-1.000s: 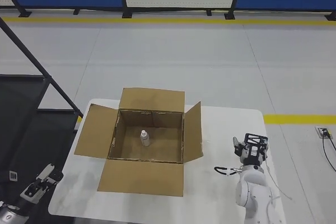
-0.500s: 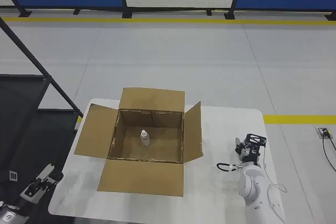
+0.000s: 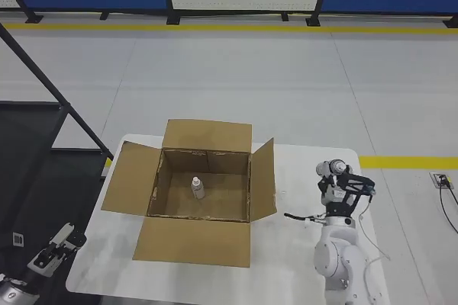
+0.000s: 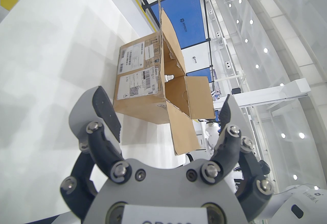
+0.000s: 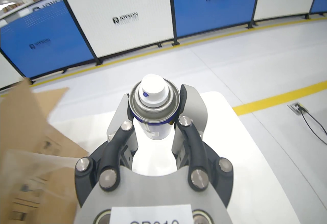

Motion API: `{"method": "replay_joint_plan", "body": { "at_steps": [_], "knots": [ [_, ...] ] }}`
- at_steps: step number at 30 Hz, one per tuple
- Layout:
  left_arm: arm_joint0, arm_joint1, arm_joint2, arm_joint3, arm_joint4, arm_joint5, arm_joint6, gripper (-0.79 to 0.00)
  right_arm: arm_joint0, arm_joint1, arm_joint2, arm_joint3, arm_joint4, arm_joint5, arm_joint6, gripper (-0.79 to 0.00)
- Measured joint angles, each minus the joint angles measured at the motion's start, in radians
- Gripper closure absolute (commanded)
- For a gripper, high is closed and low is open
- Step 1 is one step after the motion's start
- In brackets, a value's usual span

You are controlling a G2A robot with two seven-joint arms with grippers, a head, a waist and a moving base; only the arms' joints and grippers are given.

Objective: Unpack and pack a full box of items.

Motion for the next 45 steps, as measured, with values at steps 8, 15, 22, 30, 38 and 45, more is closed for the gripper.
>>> {"method": "replay_joint_plan", "body": {
  "at_steps": [8, 15, 22, 30, 38, 45],
  "knots": [
    [0.0, 0.0, 0.0, 0.0, 0.0, 0.0, 0.0, -0.785, 0.093, -0.022, -0.281, -0.174, -0.227, 0.028, 0.163, 0.0],
    [0.0, 0.0, 0.0, 0.0, 0.0, 0.0, 0.0, -0.785, 0.248, -0.061, -0.496, -0.073, -0.276, 0.028, 0.311, 0.0],
    [0.0, 0.0, 0.0, 0.0, 0.0, 0.0, 0.0, -0.785, 0.452, -0.117, -0.604, 0.235, -0.193, 0.018, 0.538, 0.0],
    [0.0, 0.0, 0.0, 0.0, 0.0, 0.0, 0.0, -0.785, 0.6, -0.168, -0.605, 0.551, -0.053, 0.054, 0.674, 0.0],
    [0.0, 0.0, 0.0, 0.0, 0.0, 0.0, 0.0, -0.785, 0.652, -0.191, -0.555, 0.784, 0.094, 0.007, 0.614, 0.0],
    [0.0, 0.0, 0.0, 0.0, 0.0, 0.0, 0.0, -0.785, 0.681, -0.205, -0.54, 0.902, 0.149, -0.034, 0.565, -0.299]
  ]
}}
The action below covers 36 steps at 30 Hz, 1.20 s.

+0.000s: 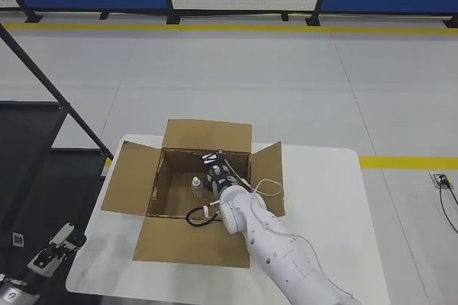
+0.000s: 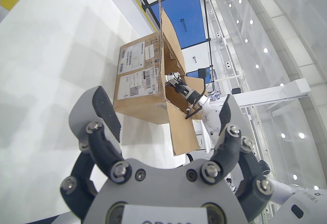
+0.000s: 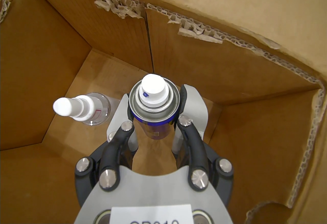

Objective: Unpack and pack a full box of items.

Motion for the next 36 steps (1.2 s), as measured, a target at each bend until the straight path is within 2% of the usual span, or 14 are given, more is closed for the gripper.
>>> {"method": "replay_joint_plan", "body": {
  "at_steps": [5, 6, 11, 14, 16, 18, 21, 22, 24, 29, 36],
  "knots": [
    [0.0, 0.0, 0.0, 0.0, 0.0, 0.0, 0.0, -0.785, 0.013, -0.009, 0.0, 0.041, 0.015, -0.016, -0.022, -0.363],
    [0.0, 0.0, 0.0, 0.0, 0.0, 0.0, 0.0, -0.785, 0.014, -0.01, 0.0, 0.046, 0.016, -0.018, -0.024, -0.403],
    [0.0, 0.0, 0.0, 0.0, 0.0, 0.0, 0.0, -0.785, 0.018, -0.017, -0.005, 0.065, 0.008, -0.015, -0.025, -0.499],
    [0.0, 0.0, 0.0, 0.0, 0.0, 0.0, 0.0, -0.785, 0.016, -0.019, -0.004, 0.065, 0.002, -0.009, -0.029, -0.499],
    [0.0, 0.0, 0.0, 0.0, 0.0, 0.0, 0.0, -0.785, 0.011, -0.019, -0.001, 0.058, -0.003, -0.003, -0.033, -0.566],
    [0.0, 0.0, 0.0, 0.0, 0.0, 0.0, 0.0, -0.785, 0.004, -0.019, 0.001, 0.046, -0.01, 0.007, -0.039, -0.668],
    [0.0, 0.0, 0.0, 0.0, 0.0, 0.0, 0.0, -0.785, -0.021, -0.015, 0.011, 0.0, -0.024, 0.032, -0.066, -0.696],
    [0.0, 0.0, 0.0, 0.0, 0.0, 0.0, 0.0, -0.785, -0.035, -0.012, 0.017, -0.027, -0.033, 0.043, -0.075, -0.767],
    [0.0, 0.0, 0.0, 0.0, 0.0, 0.0, 0.0, -0.785, -0.061, -0.005, 0.029, -0.08, -0.05, 0.057, -0.086, -0.782],
    [0.0, 0.0, 0.0, 0.0, 0.0, 0.0, 0.0, -0.785, -0.185, 0.023, 0.069, -0.318, -0.124, 0.071, -0.102, -0.785],
    [0.0, 0.0, 0.0, 0.0, 0.0, 0.0, 0.0, -0.785, -0.411, 0.058, 0.076, -0.68, -0.247, -0.011, -0.156, -0.785]
  ]
}}
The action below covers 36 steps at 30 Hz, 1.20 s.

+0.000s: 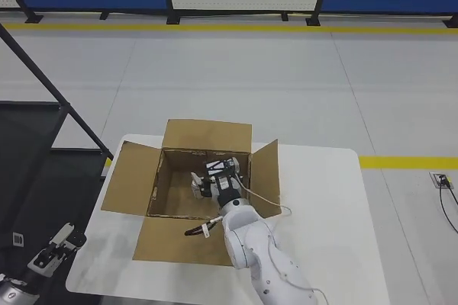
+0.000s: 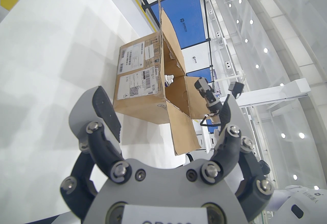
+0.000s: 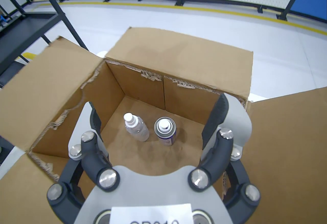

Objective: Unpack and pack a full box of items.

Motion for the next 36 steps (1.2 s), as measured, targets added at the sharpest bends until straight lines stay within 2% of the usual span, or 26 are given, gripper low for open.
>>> {"method": "replay_joint_plan", "body": {
  "at_steps": [3, 15, 21, 27, 31, 36],
  "knots": [
    [0.0, 0.0, 0.0, 0.0, 0.0, 0.0, 0.0, -0.785, -0.061, 0.005, -0.012, -0.068, -0.033, -0.011, -0.043, -0.785],
    [-0.001, 0.0, 0.0, -0.001, 0.001, 0.0, 0.001, -0.785, -0.059, 0.005, -0.01, -0.067, -0.03, -0.011, -0.043, -0.785],
    [-0.063, 0.005, 0.015, -0.026, 0.072, 0.046, 0.012, -0.785, -0.144, 0.012, 0.074, -0.248, 0.153, -0.047, -0.068, -0.785],
    [-0.147, 0.012, 0.059, -0.02, 0.148, 0.094, -0.024, -0.785, -0.281, 0.029, 0.192, -0.484, 0.332, -0.097, -0.049, -0.785],
    [-0.189, 0.015, 0.094, -0.013, 0.185, 0.098, -0.053, -0.785, -0.362, 0.042, 0.308, -0.604, 0.459, -0.112, 0.018, -0.785],
    [-0.214, 0.016, 0.119, -0.018, 0.188, 0.097, -0.066, -0.785, -0.362, 0.054, 0.425, -0.591, 0.559, -0.057, 0.161, -0.785]
  ]
}}
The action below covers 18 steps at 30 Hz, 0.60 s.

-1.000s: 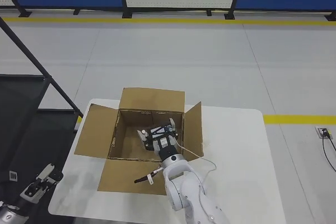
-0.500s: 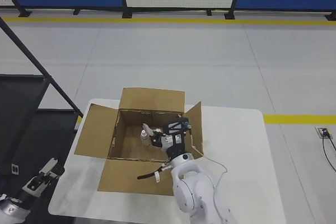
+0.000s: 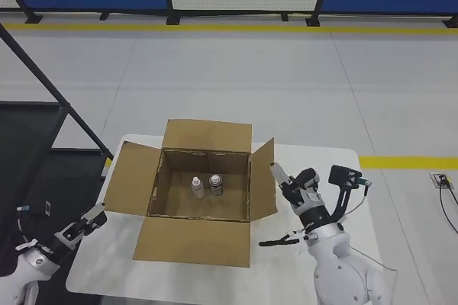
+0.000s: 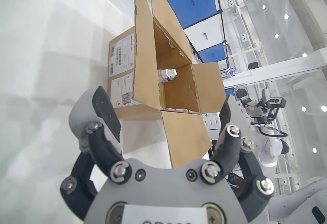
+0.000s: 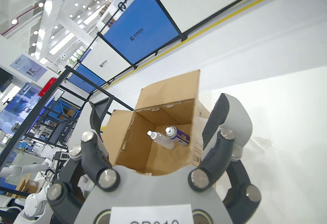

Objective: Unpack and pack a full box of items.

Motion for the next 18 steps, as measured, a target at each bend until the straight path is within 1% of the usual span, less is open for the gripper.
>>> {"method": "replay_joint_plan", "body": {
  "at_steps": [2, 4, 7, 15, 18],
  "knots": [
    [-0.007, 0.001, 0.006, -0.005, -0.007, -0.001, -0.008, -0.785, 0.041, 0.004, 0.028, 0.046, 0.047, 0.026, 0.095, -0.785],
    [-0.009, 0.001, 0.008, -0.016, -0.011, -0.004, -0.014, -0.785, 0.089, 0.009, 0.046, 0.094, 0.079, 0.028, 0.176, -0.785],
    [-0.005, 0.002, 0.007, -0.039, -0.017, -0.013, -0.016, -0.785, 0.141, 0.015, 0.052, 0.151, 0.126, 0.001, 0.247, -0.785],
    [0.017, 0.003, 0.007, -0.117, -0.026, -0.015, -0.016, -0.785, 0.215, 0.026, 0.024, 0.223, 0.254, -0.067, 0.349, -0.785],
    [0.018, 0.003, 0.02, -0.144, -0.029, -0.013, -0.025, -0.785, 0.266, 0.027, 0.003, 0.291, 0.323, -0.068, 0.383, -0.785]
  ]
}}
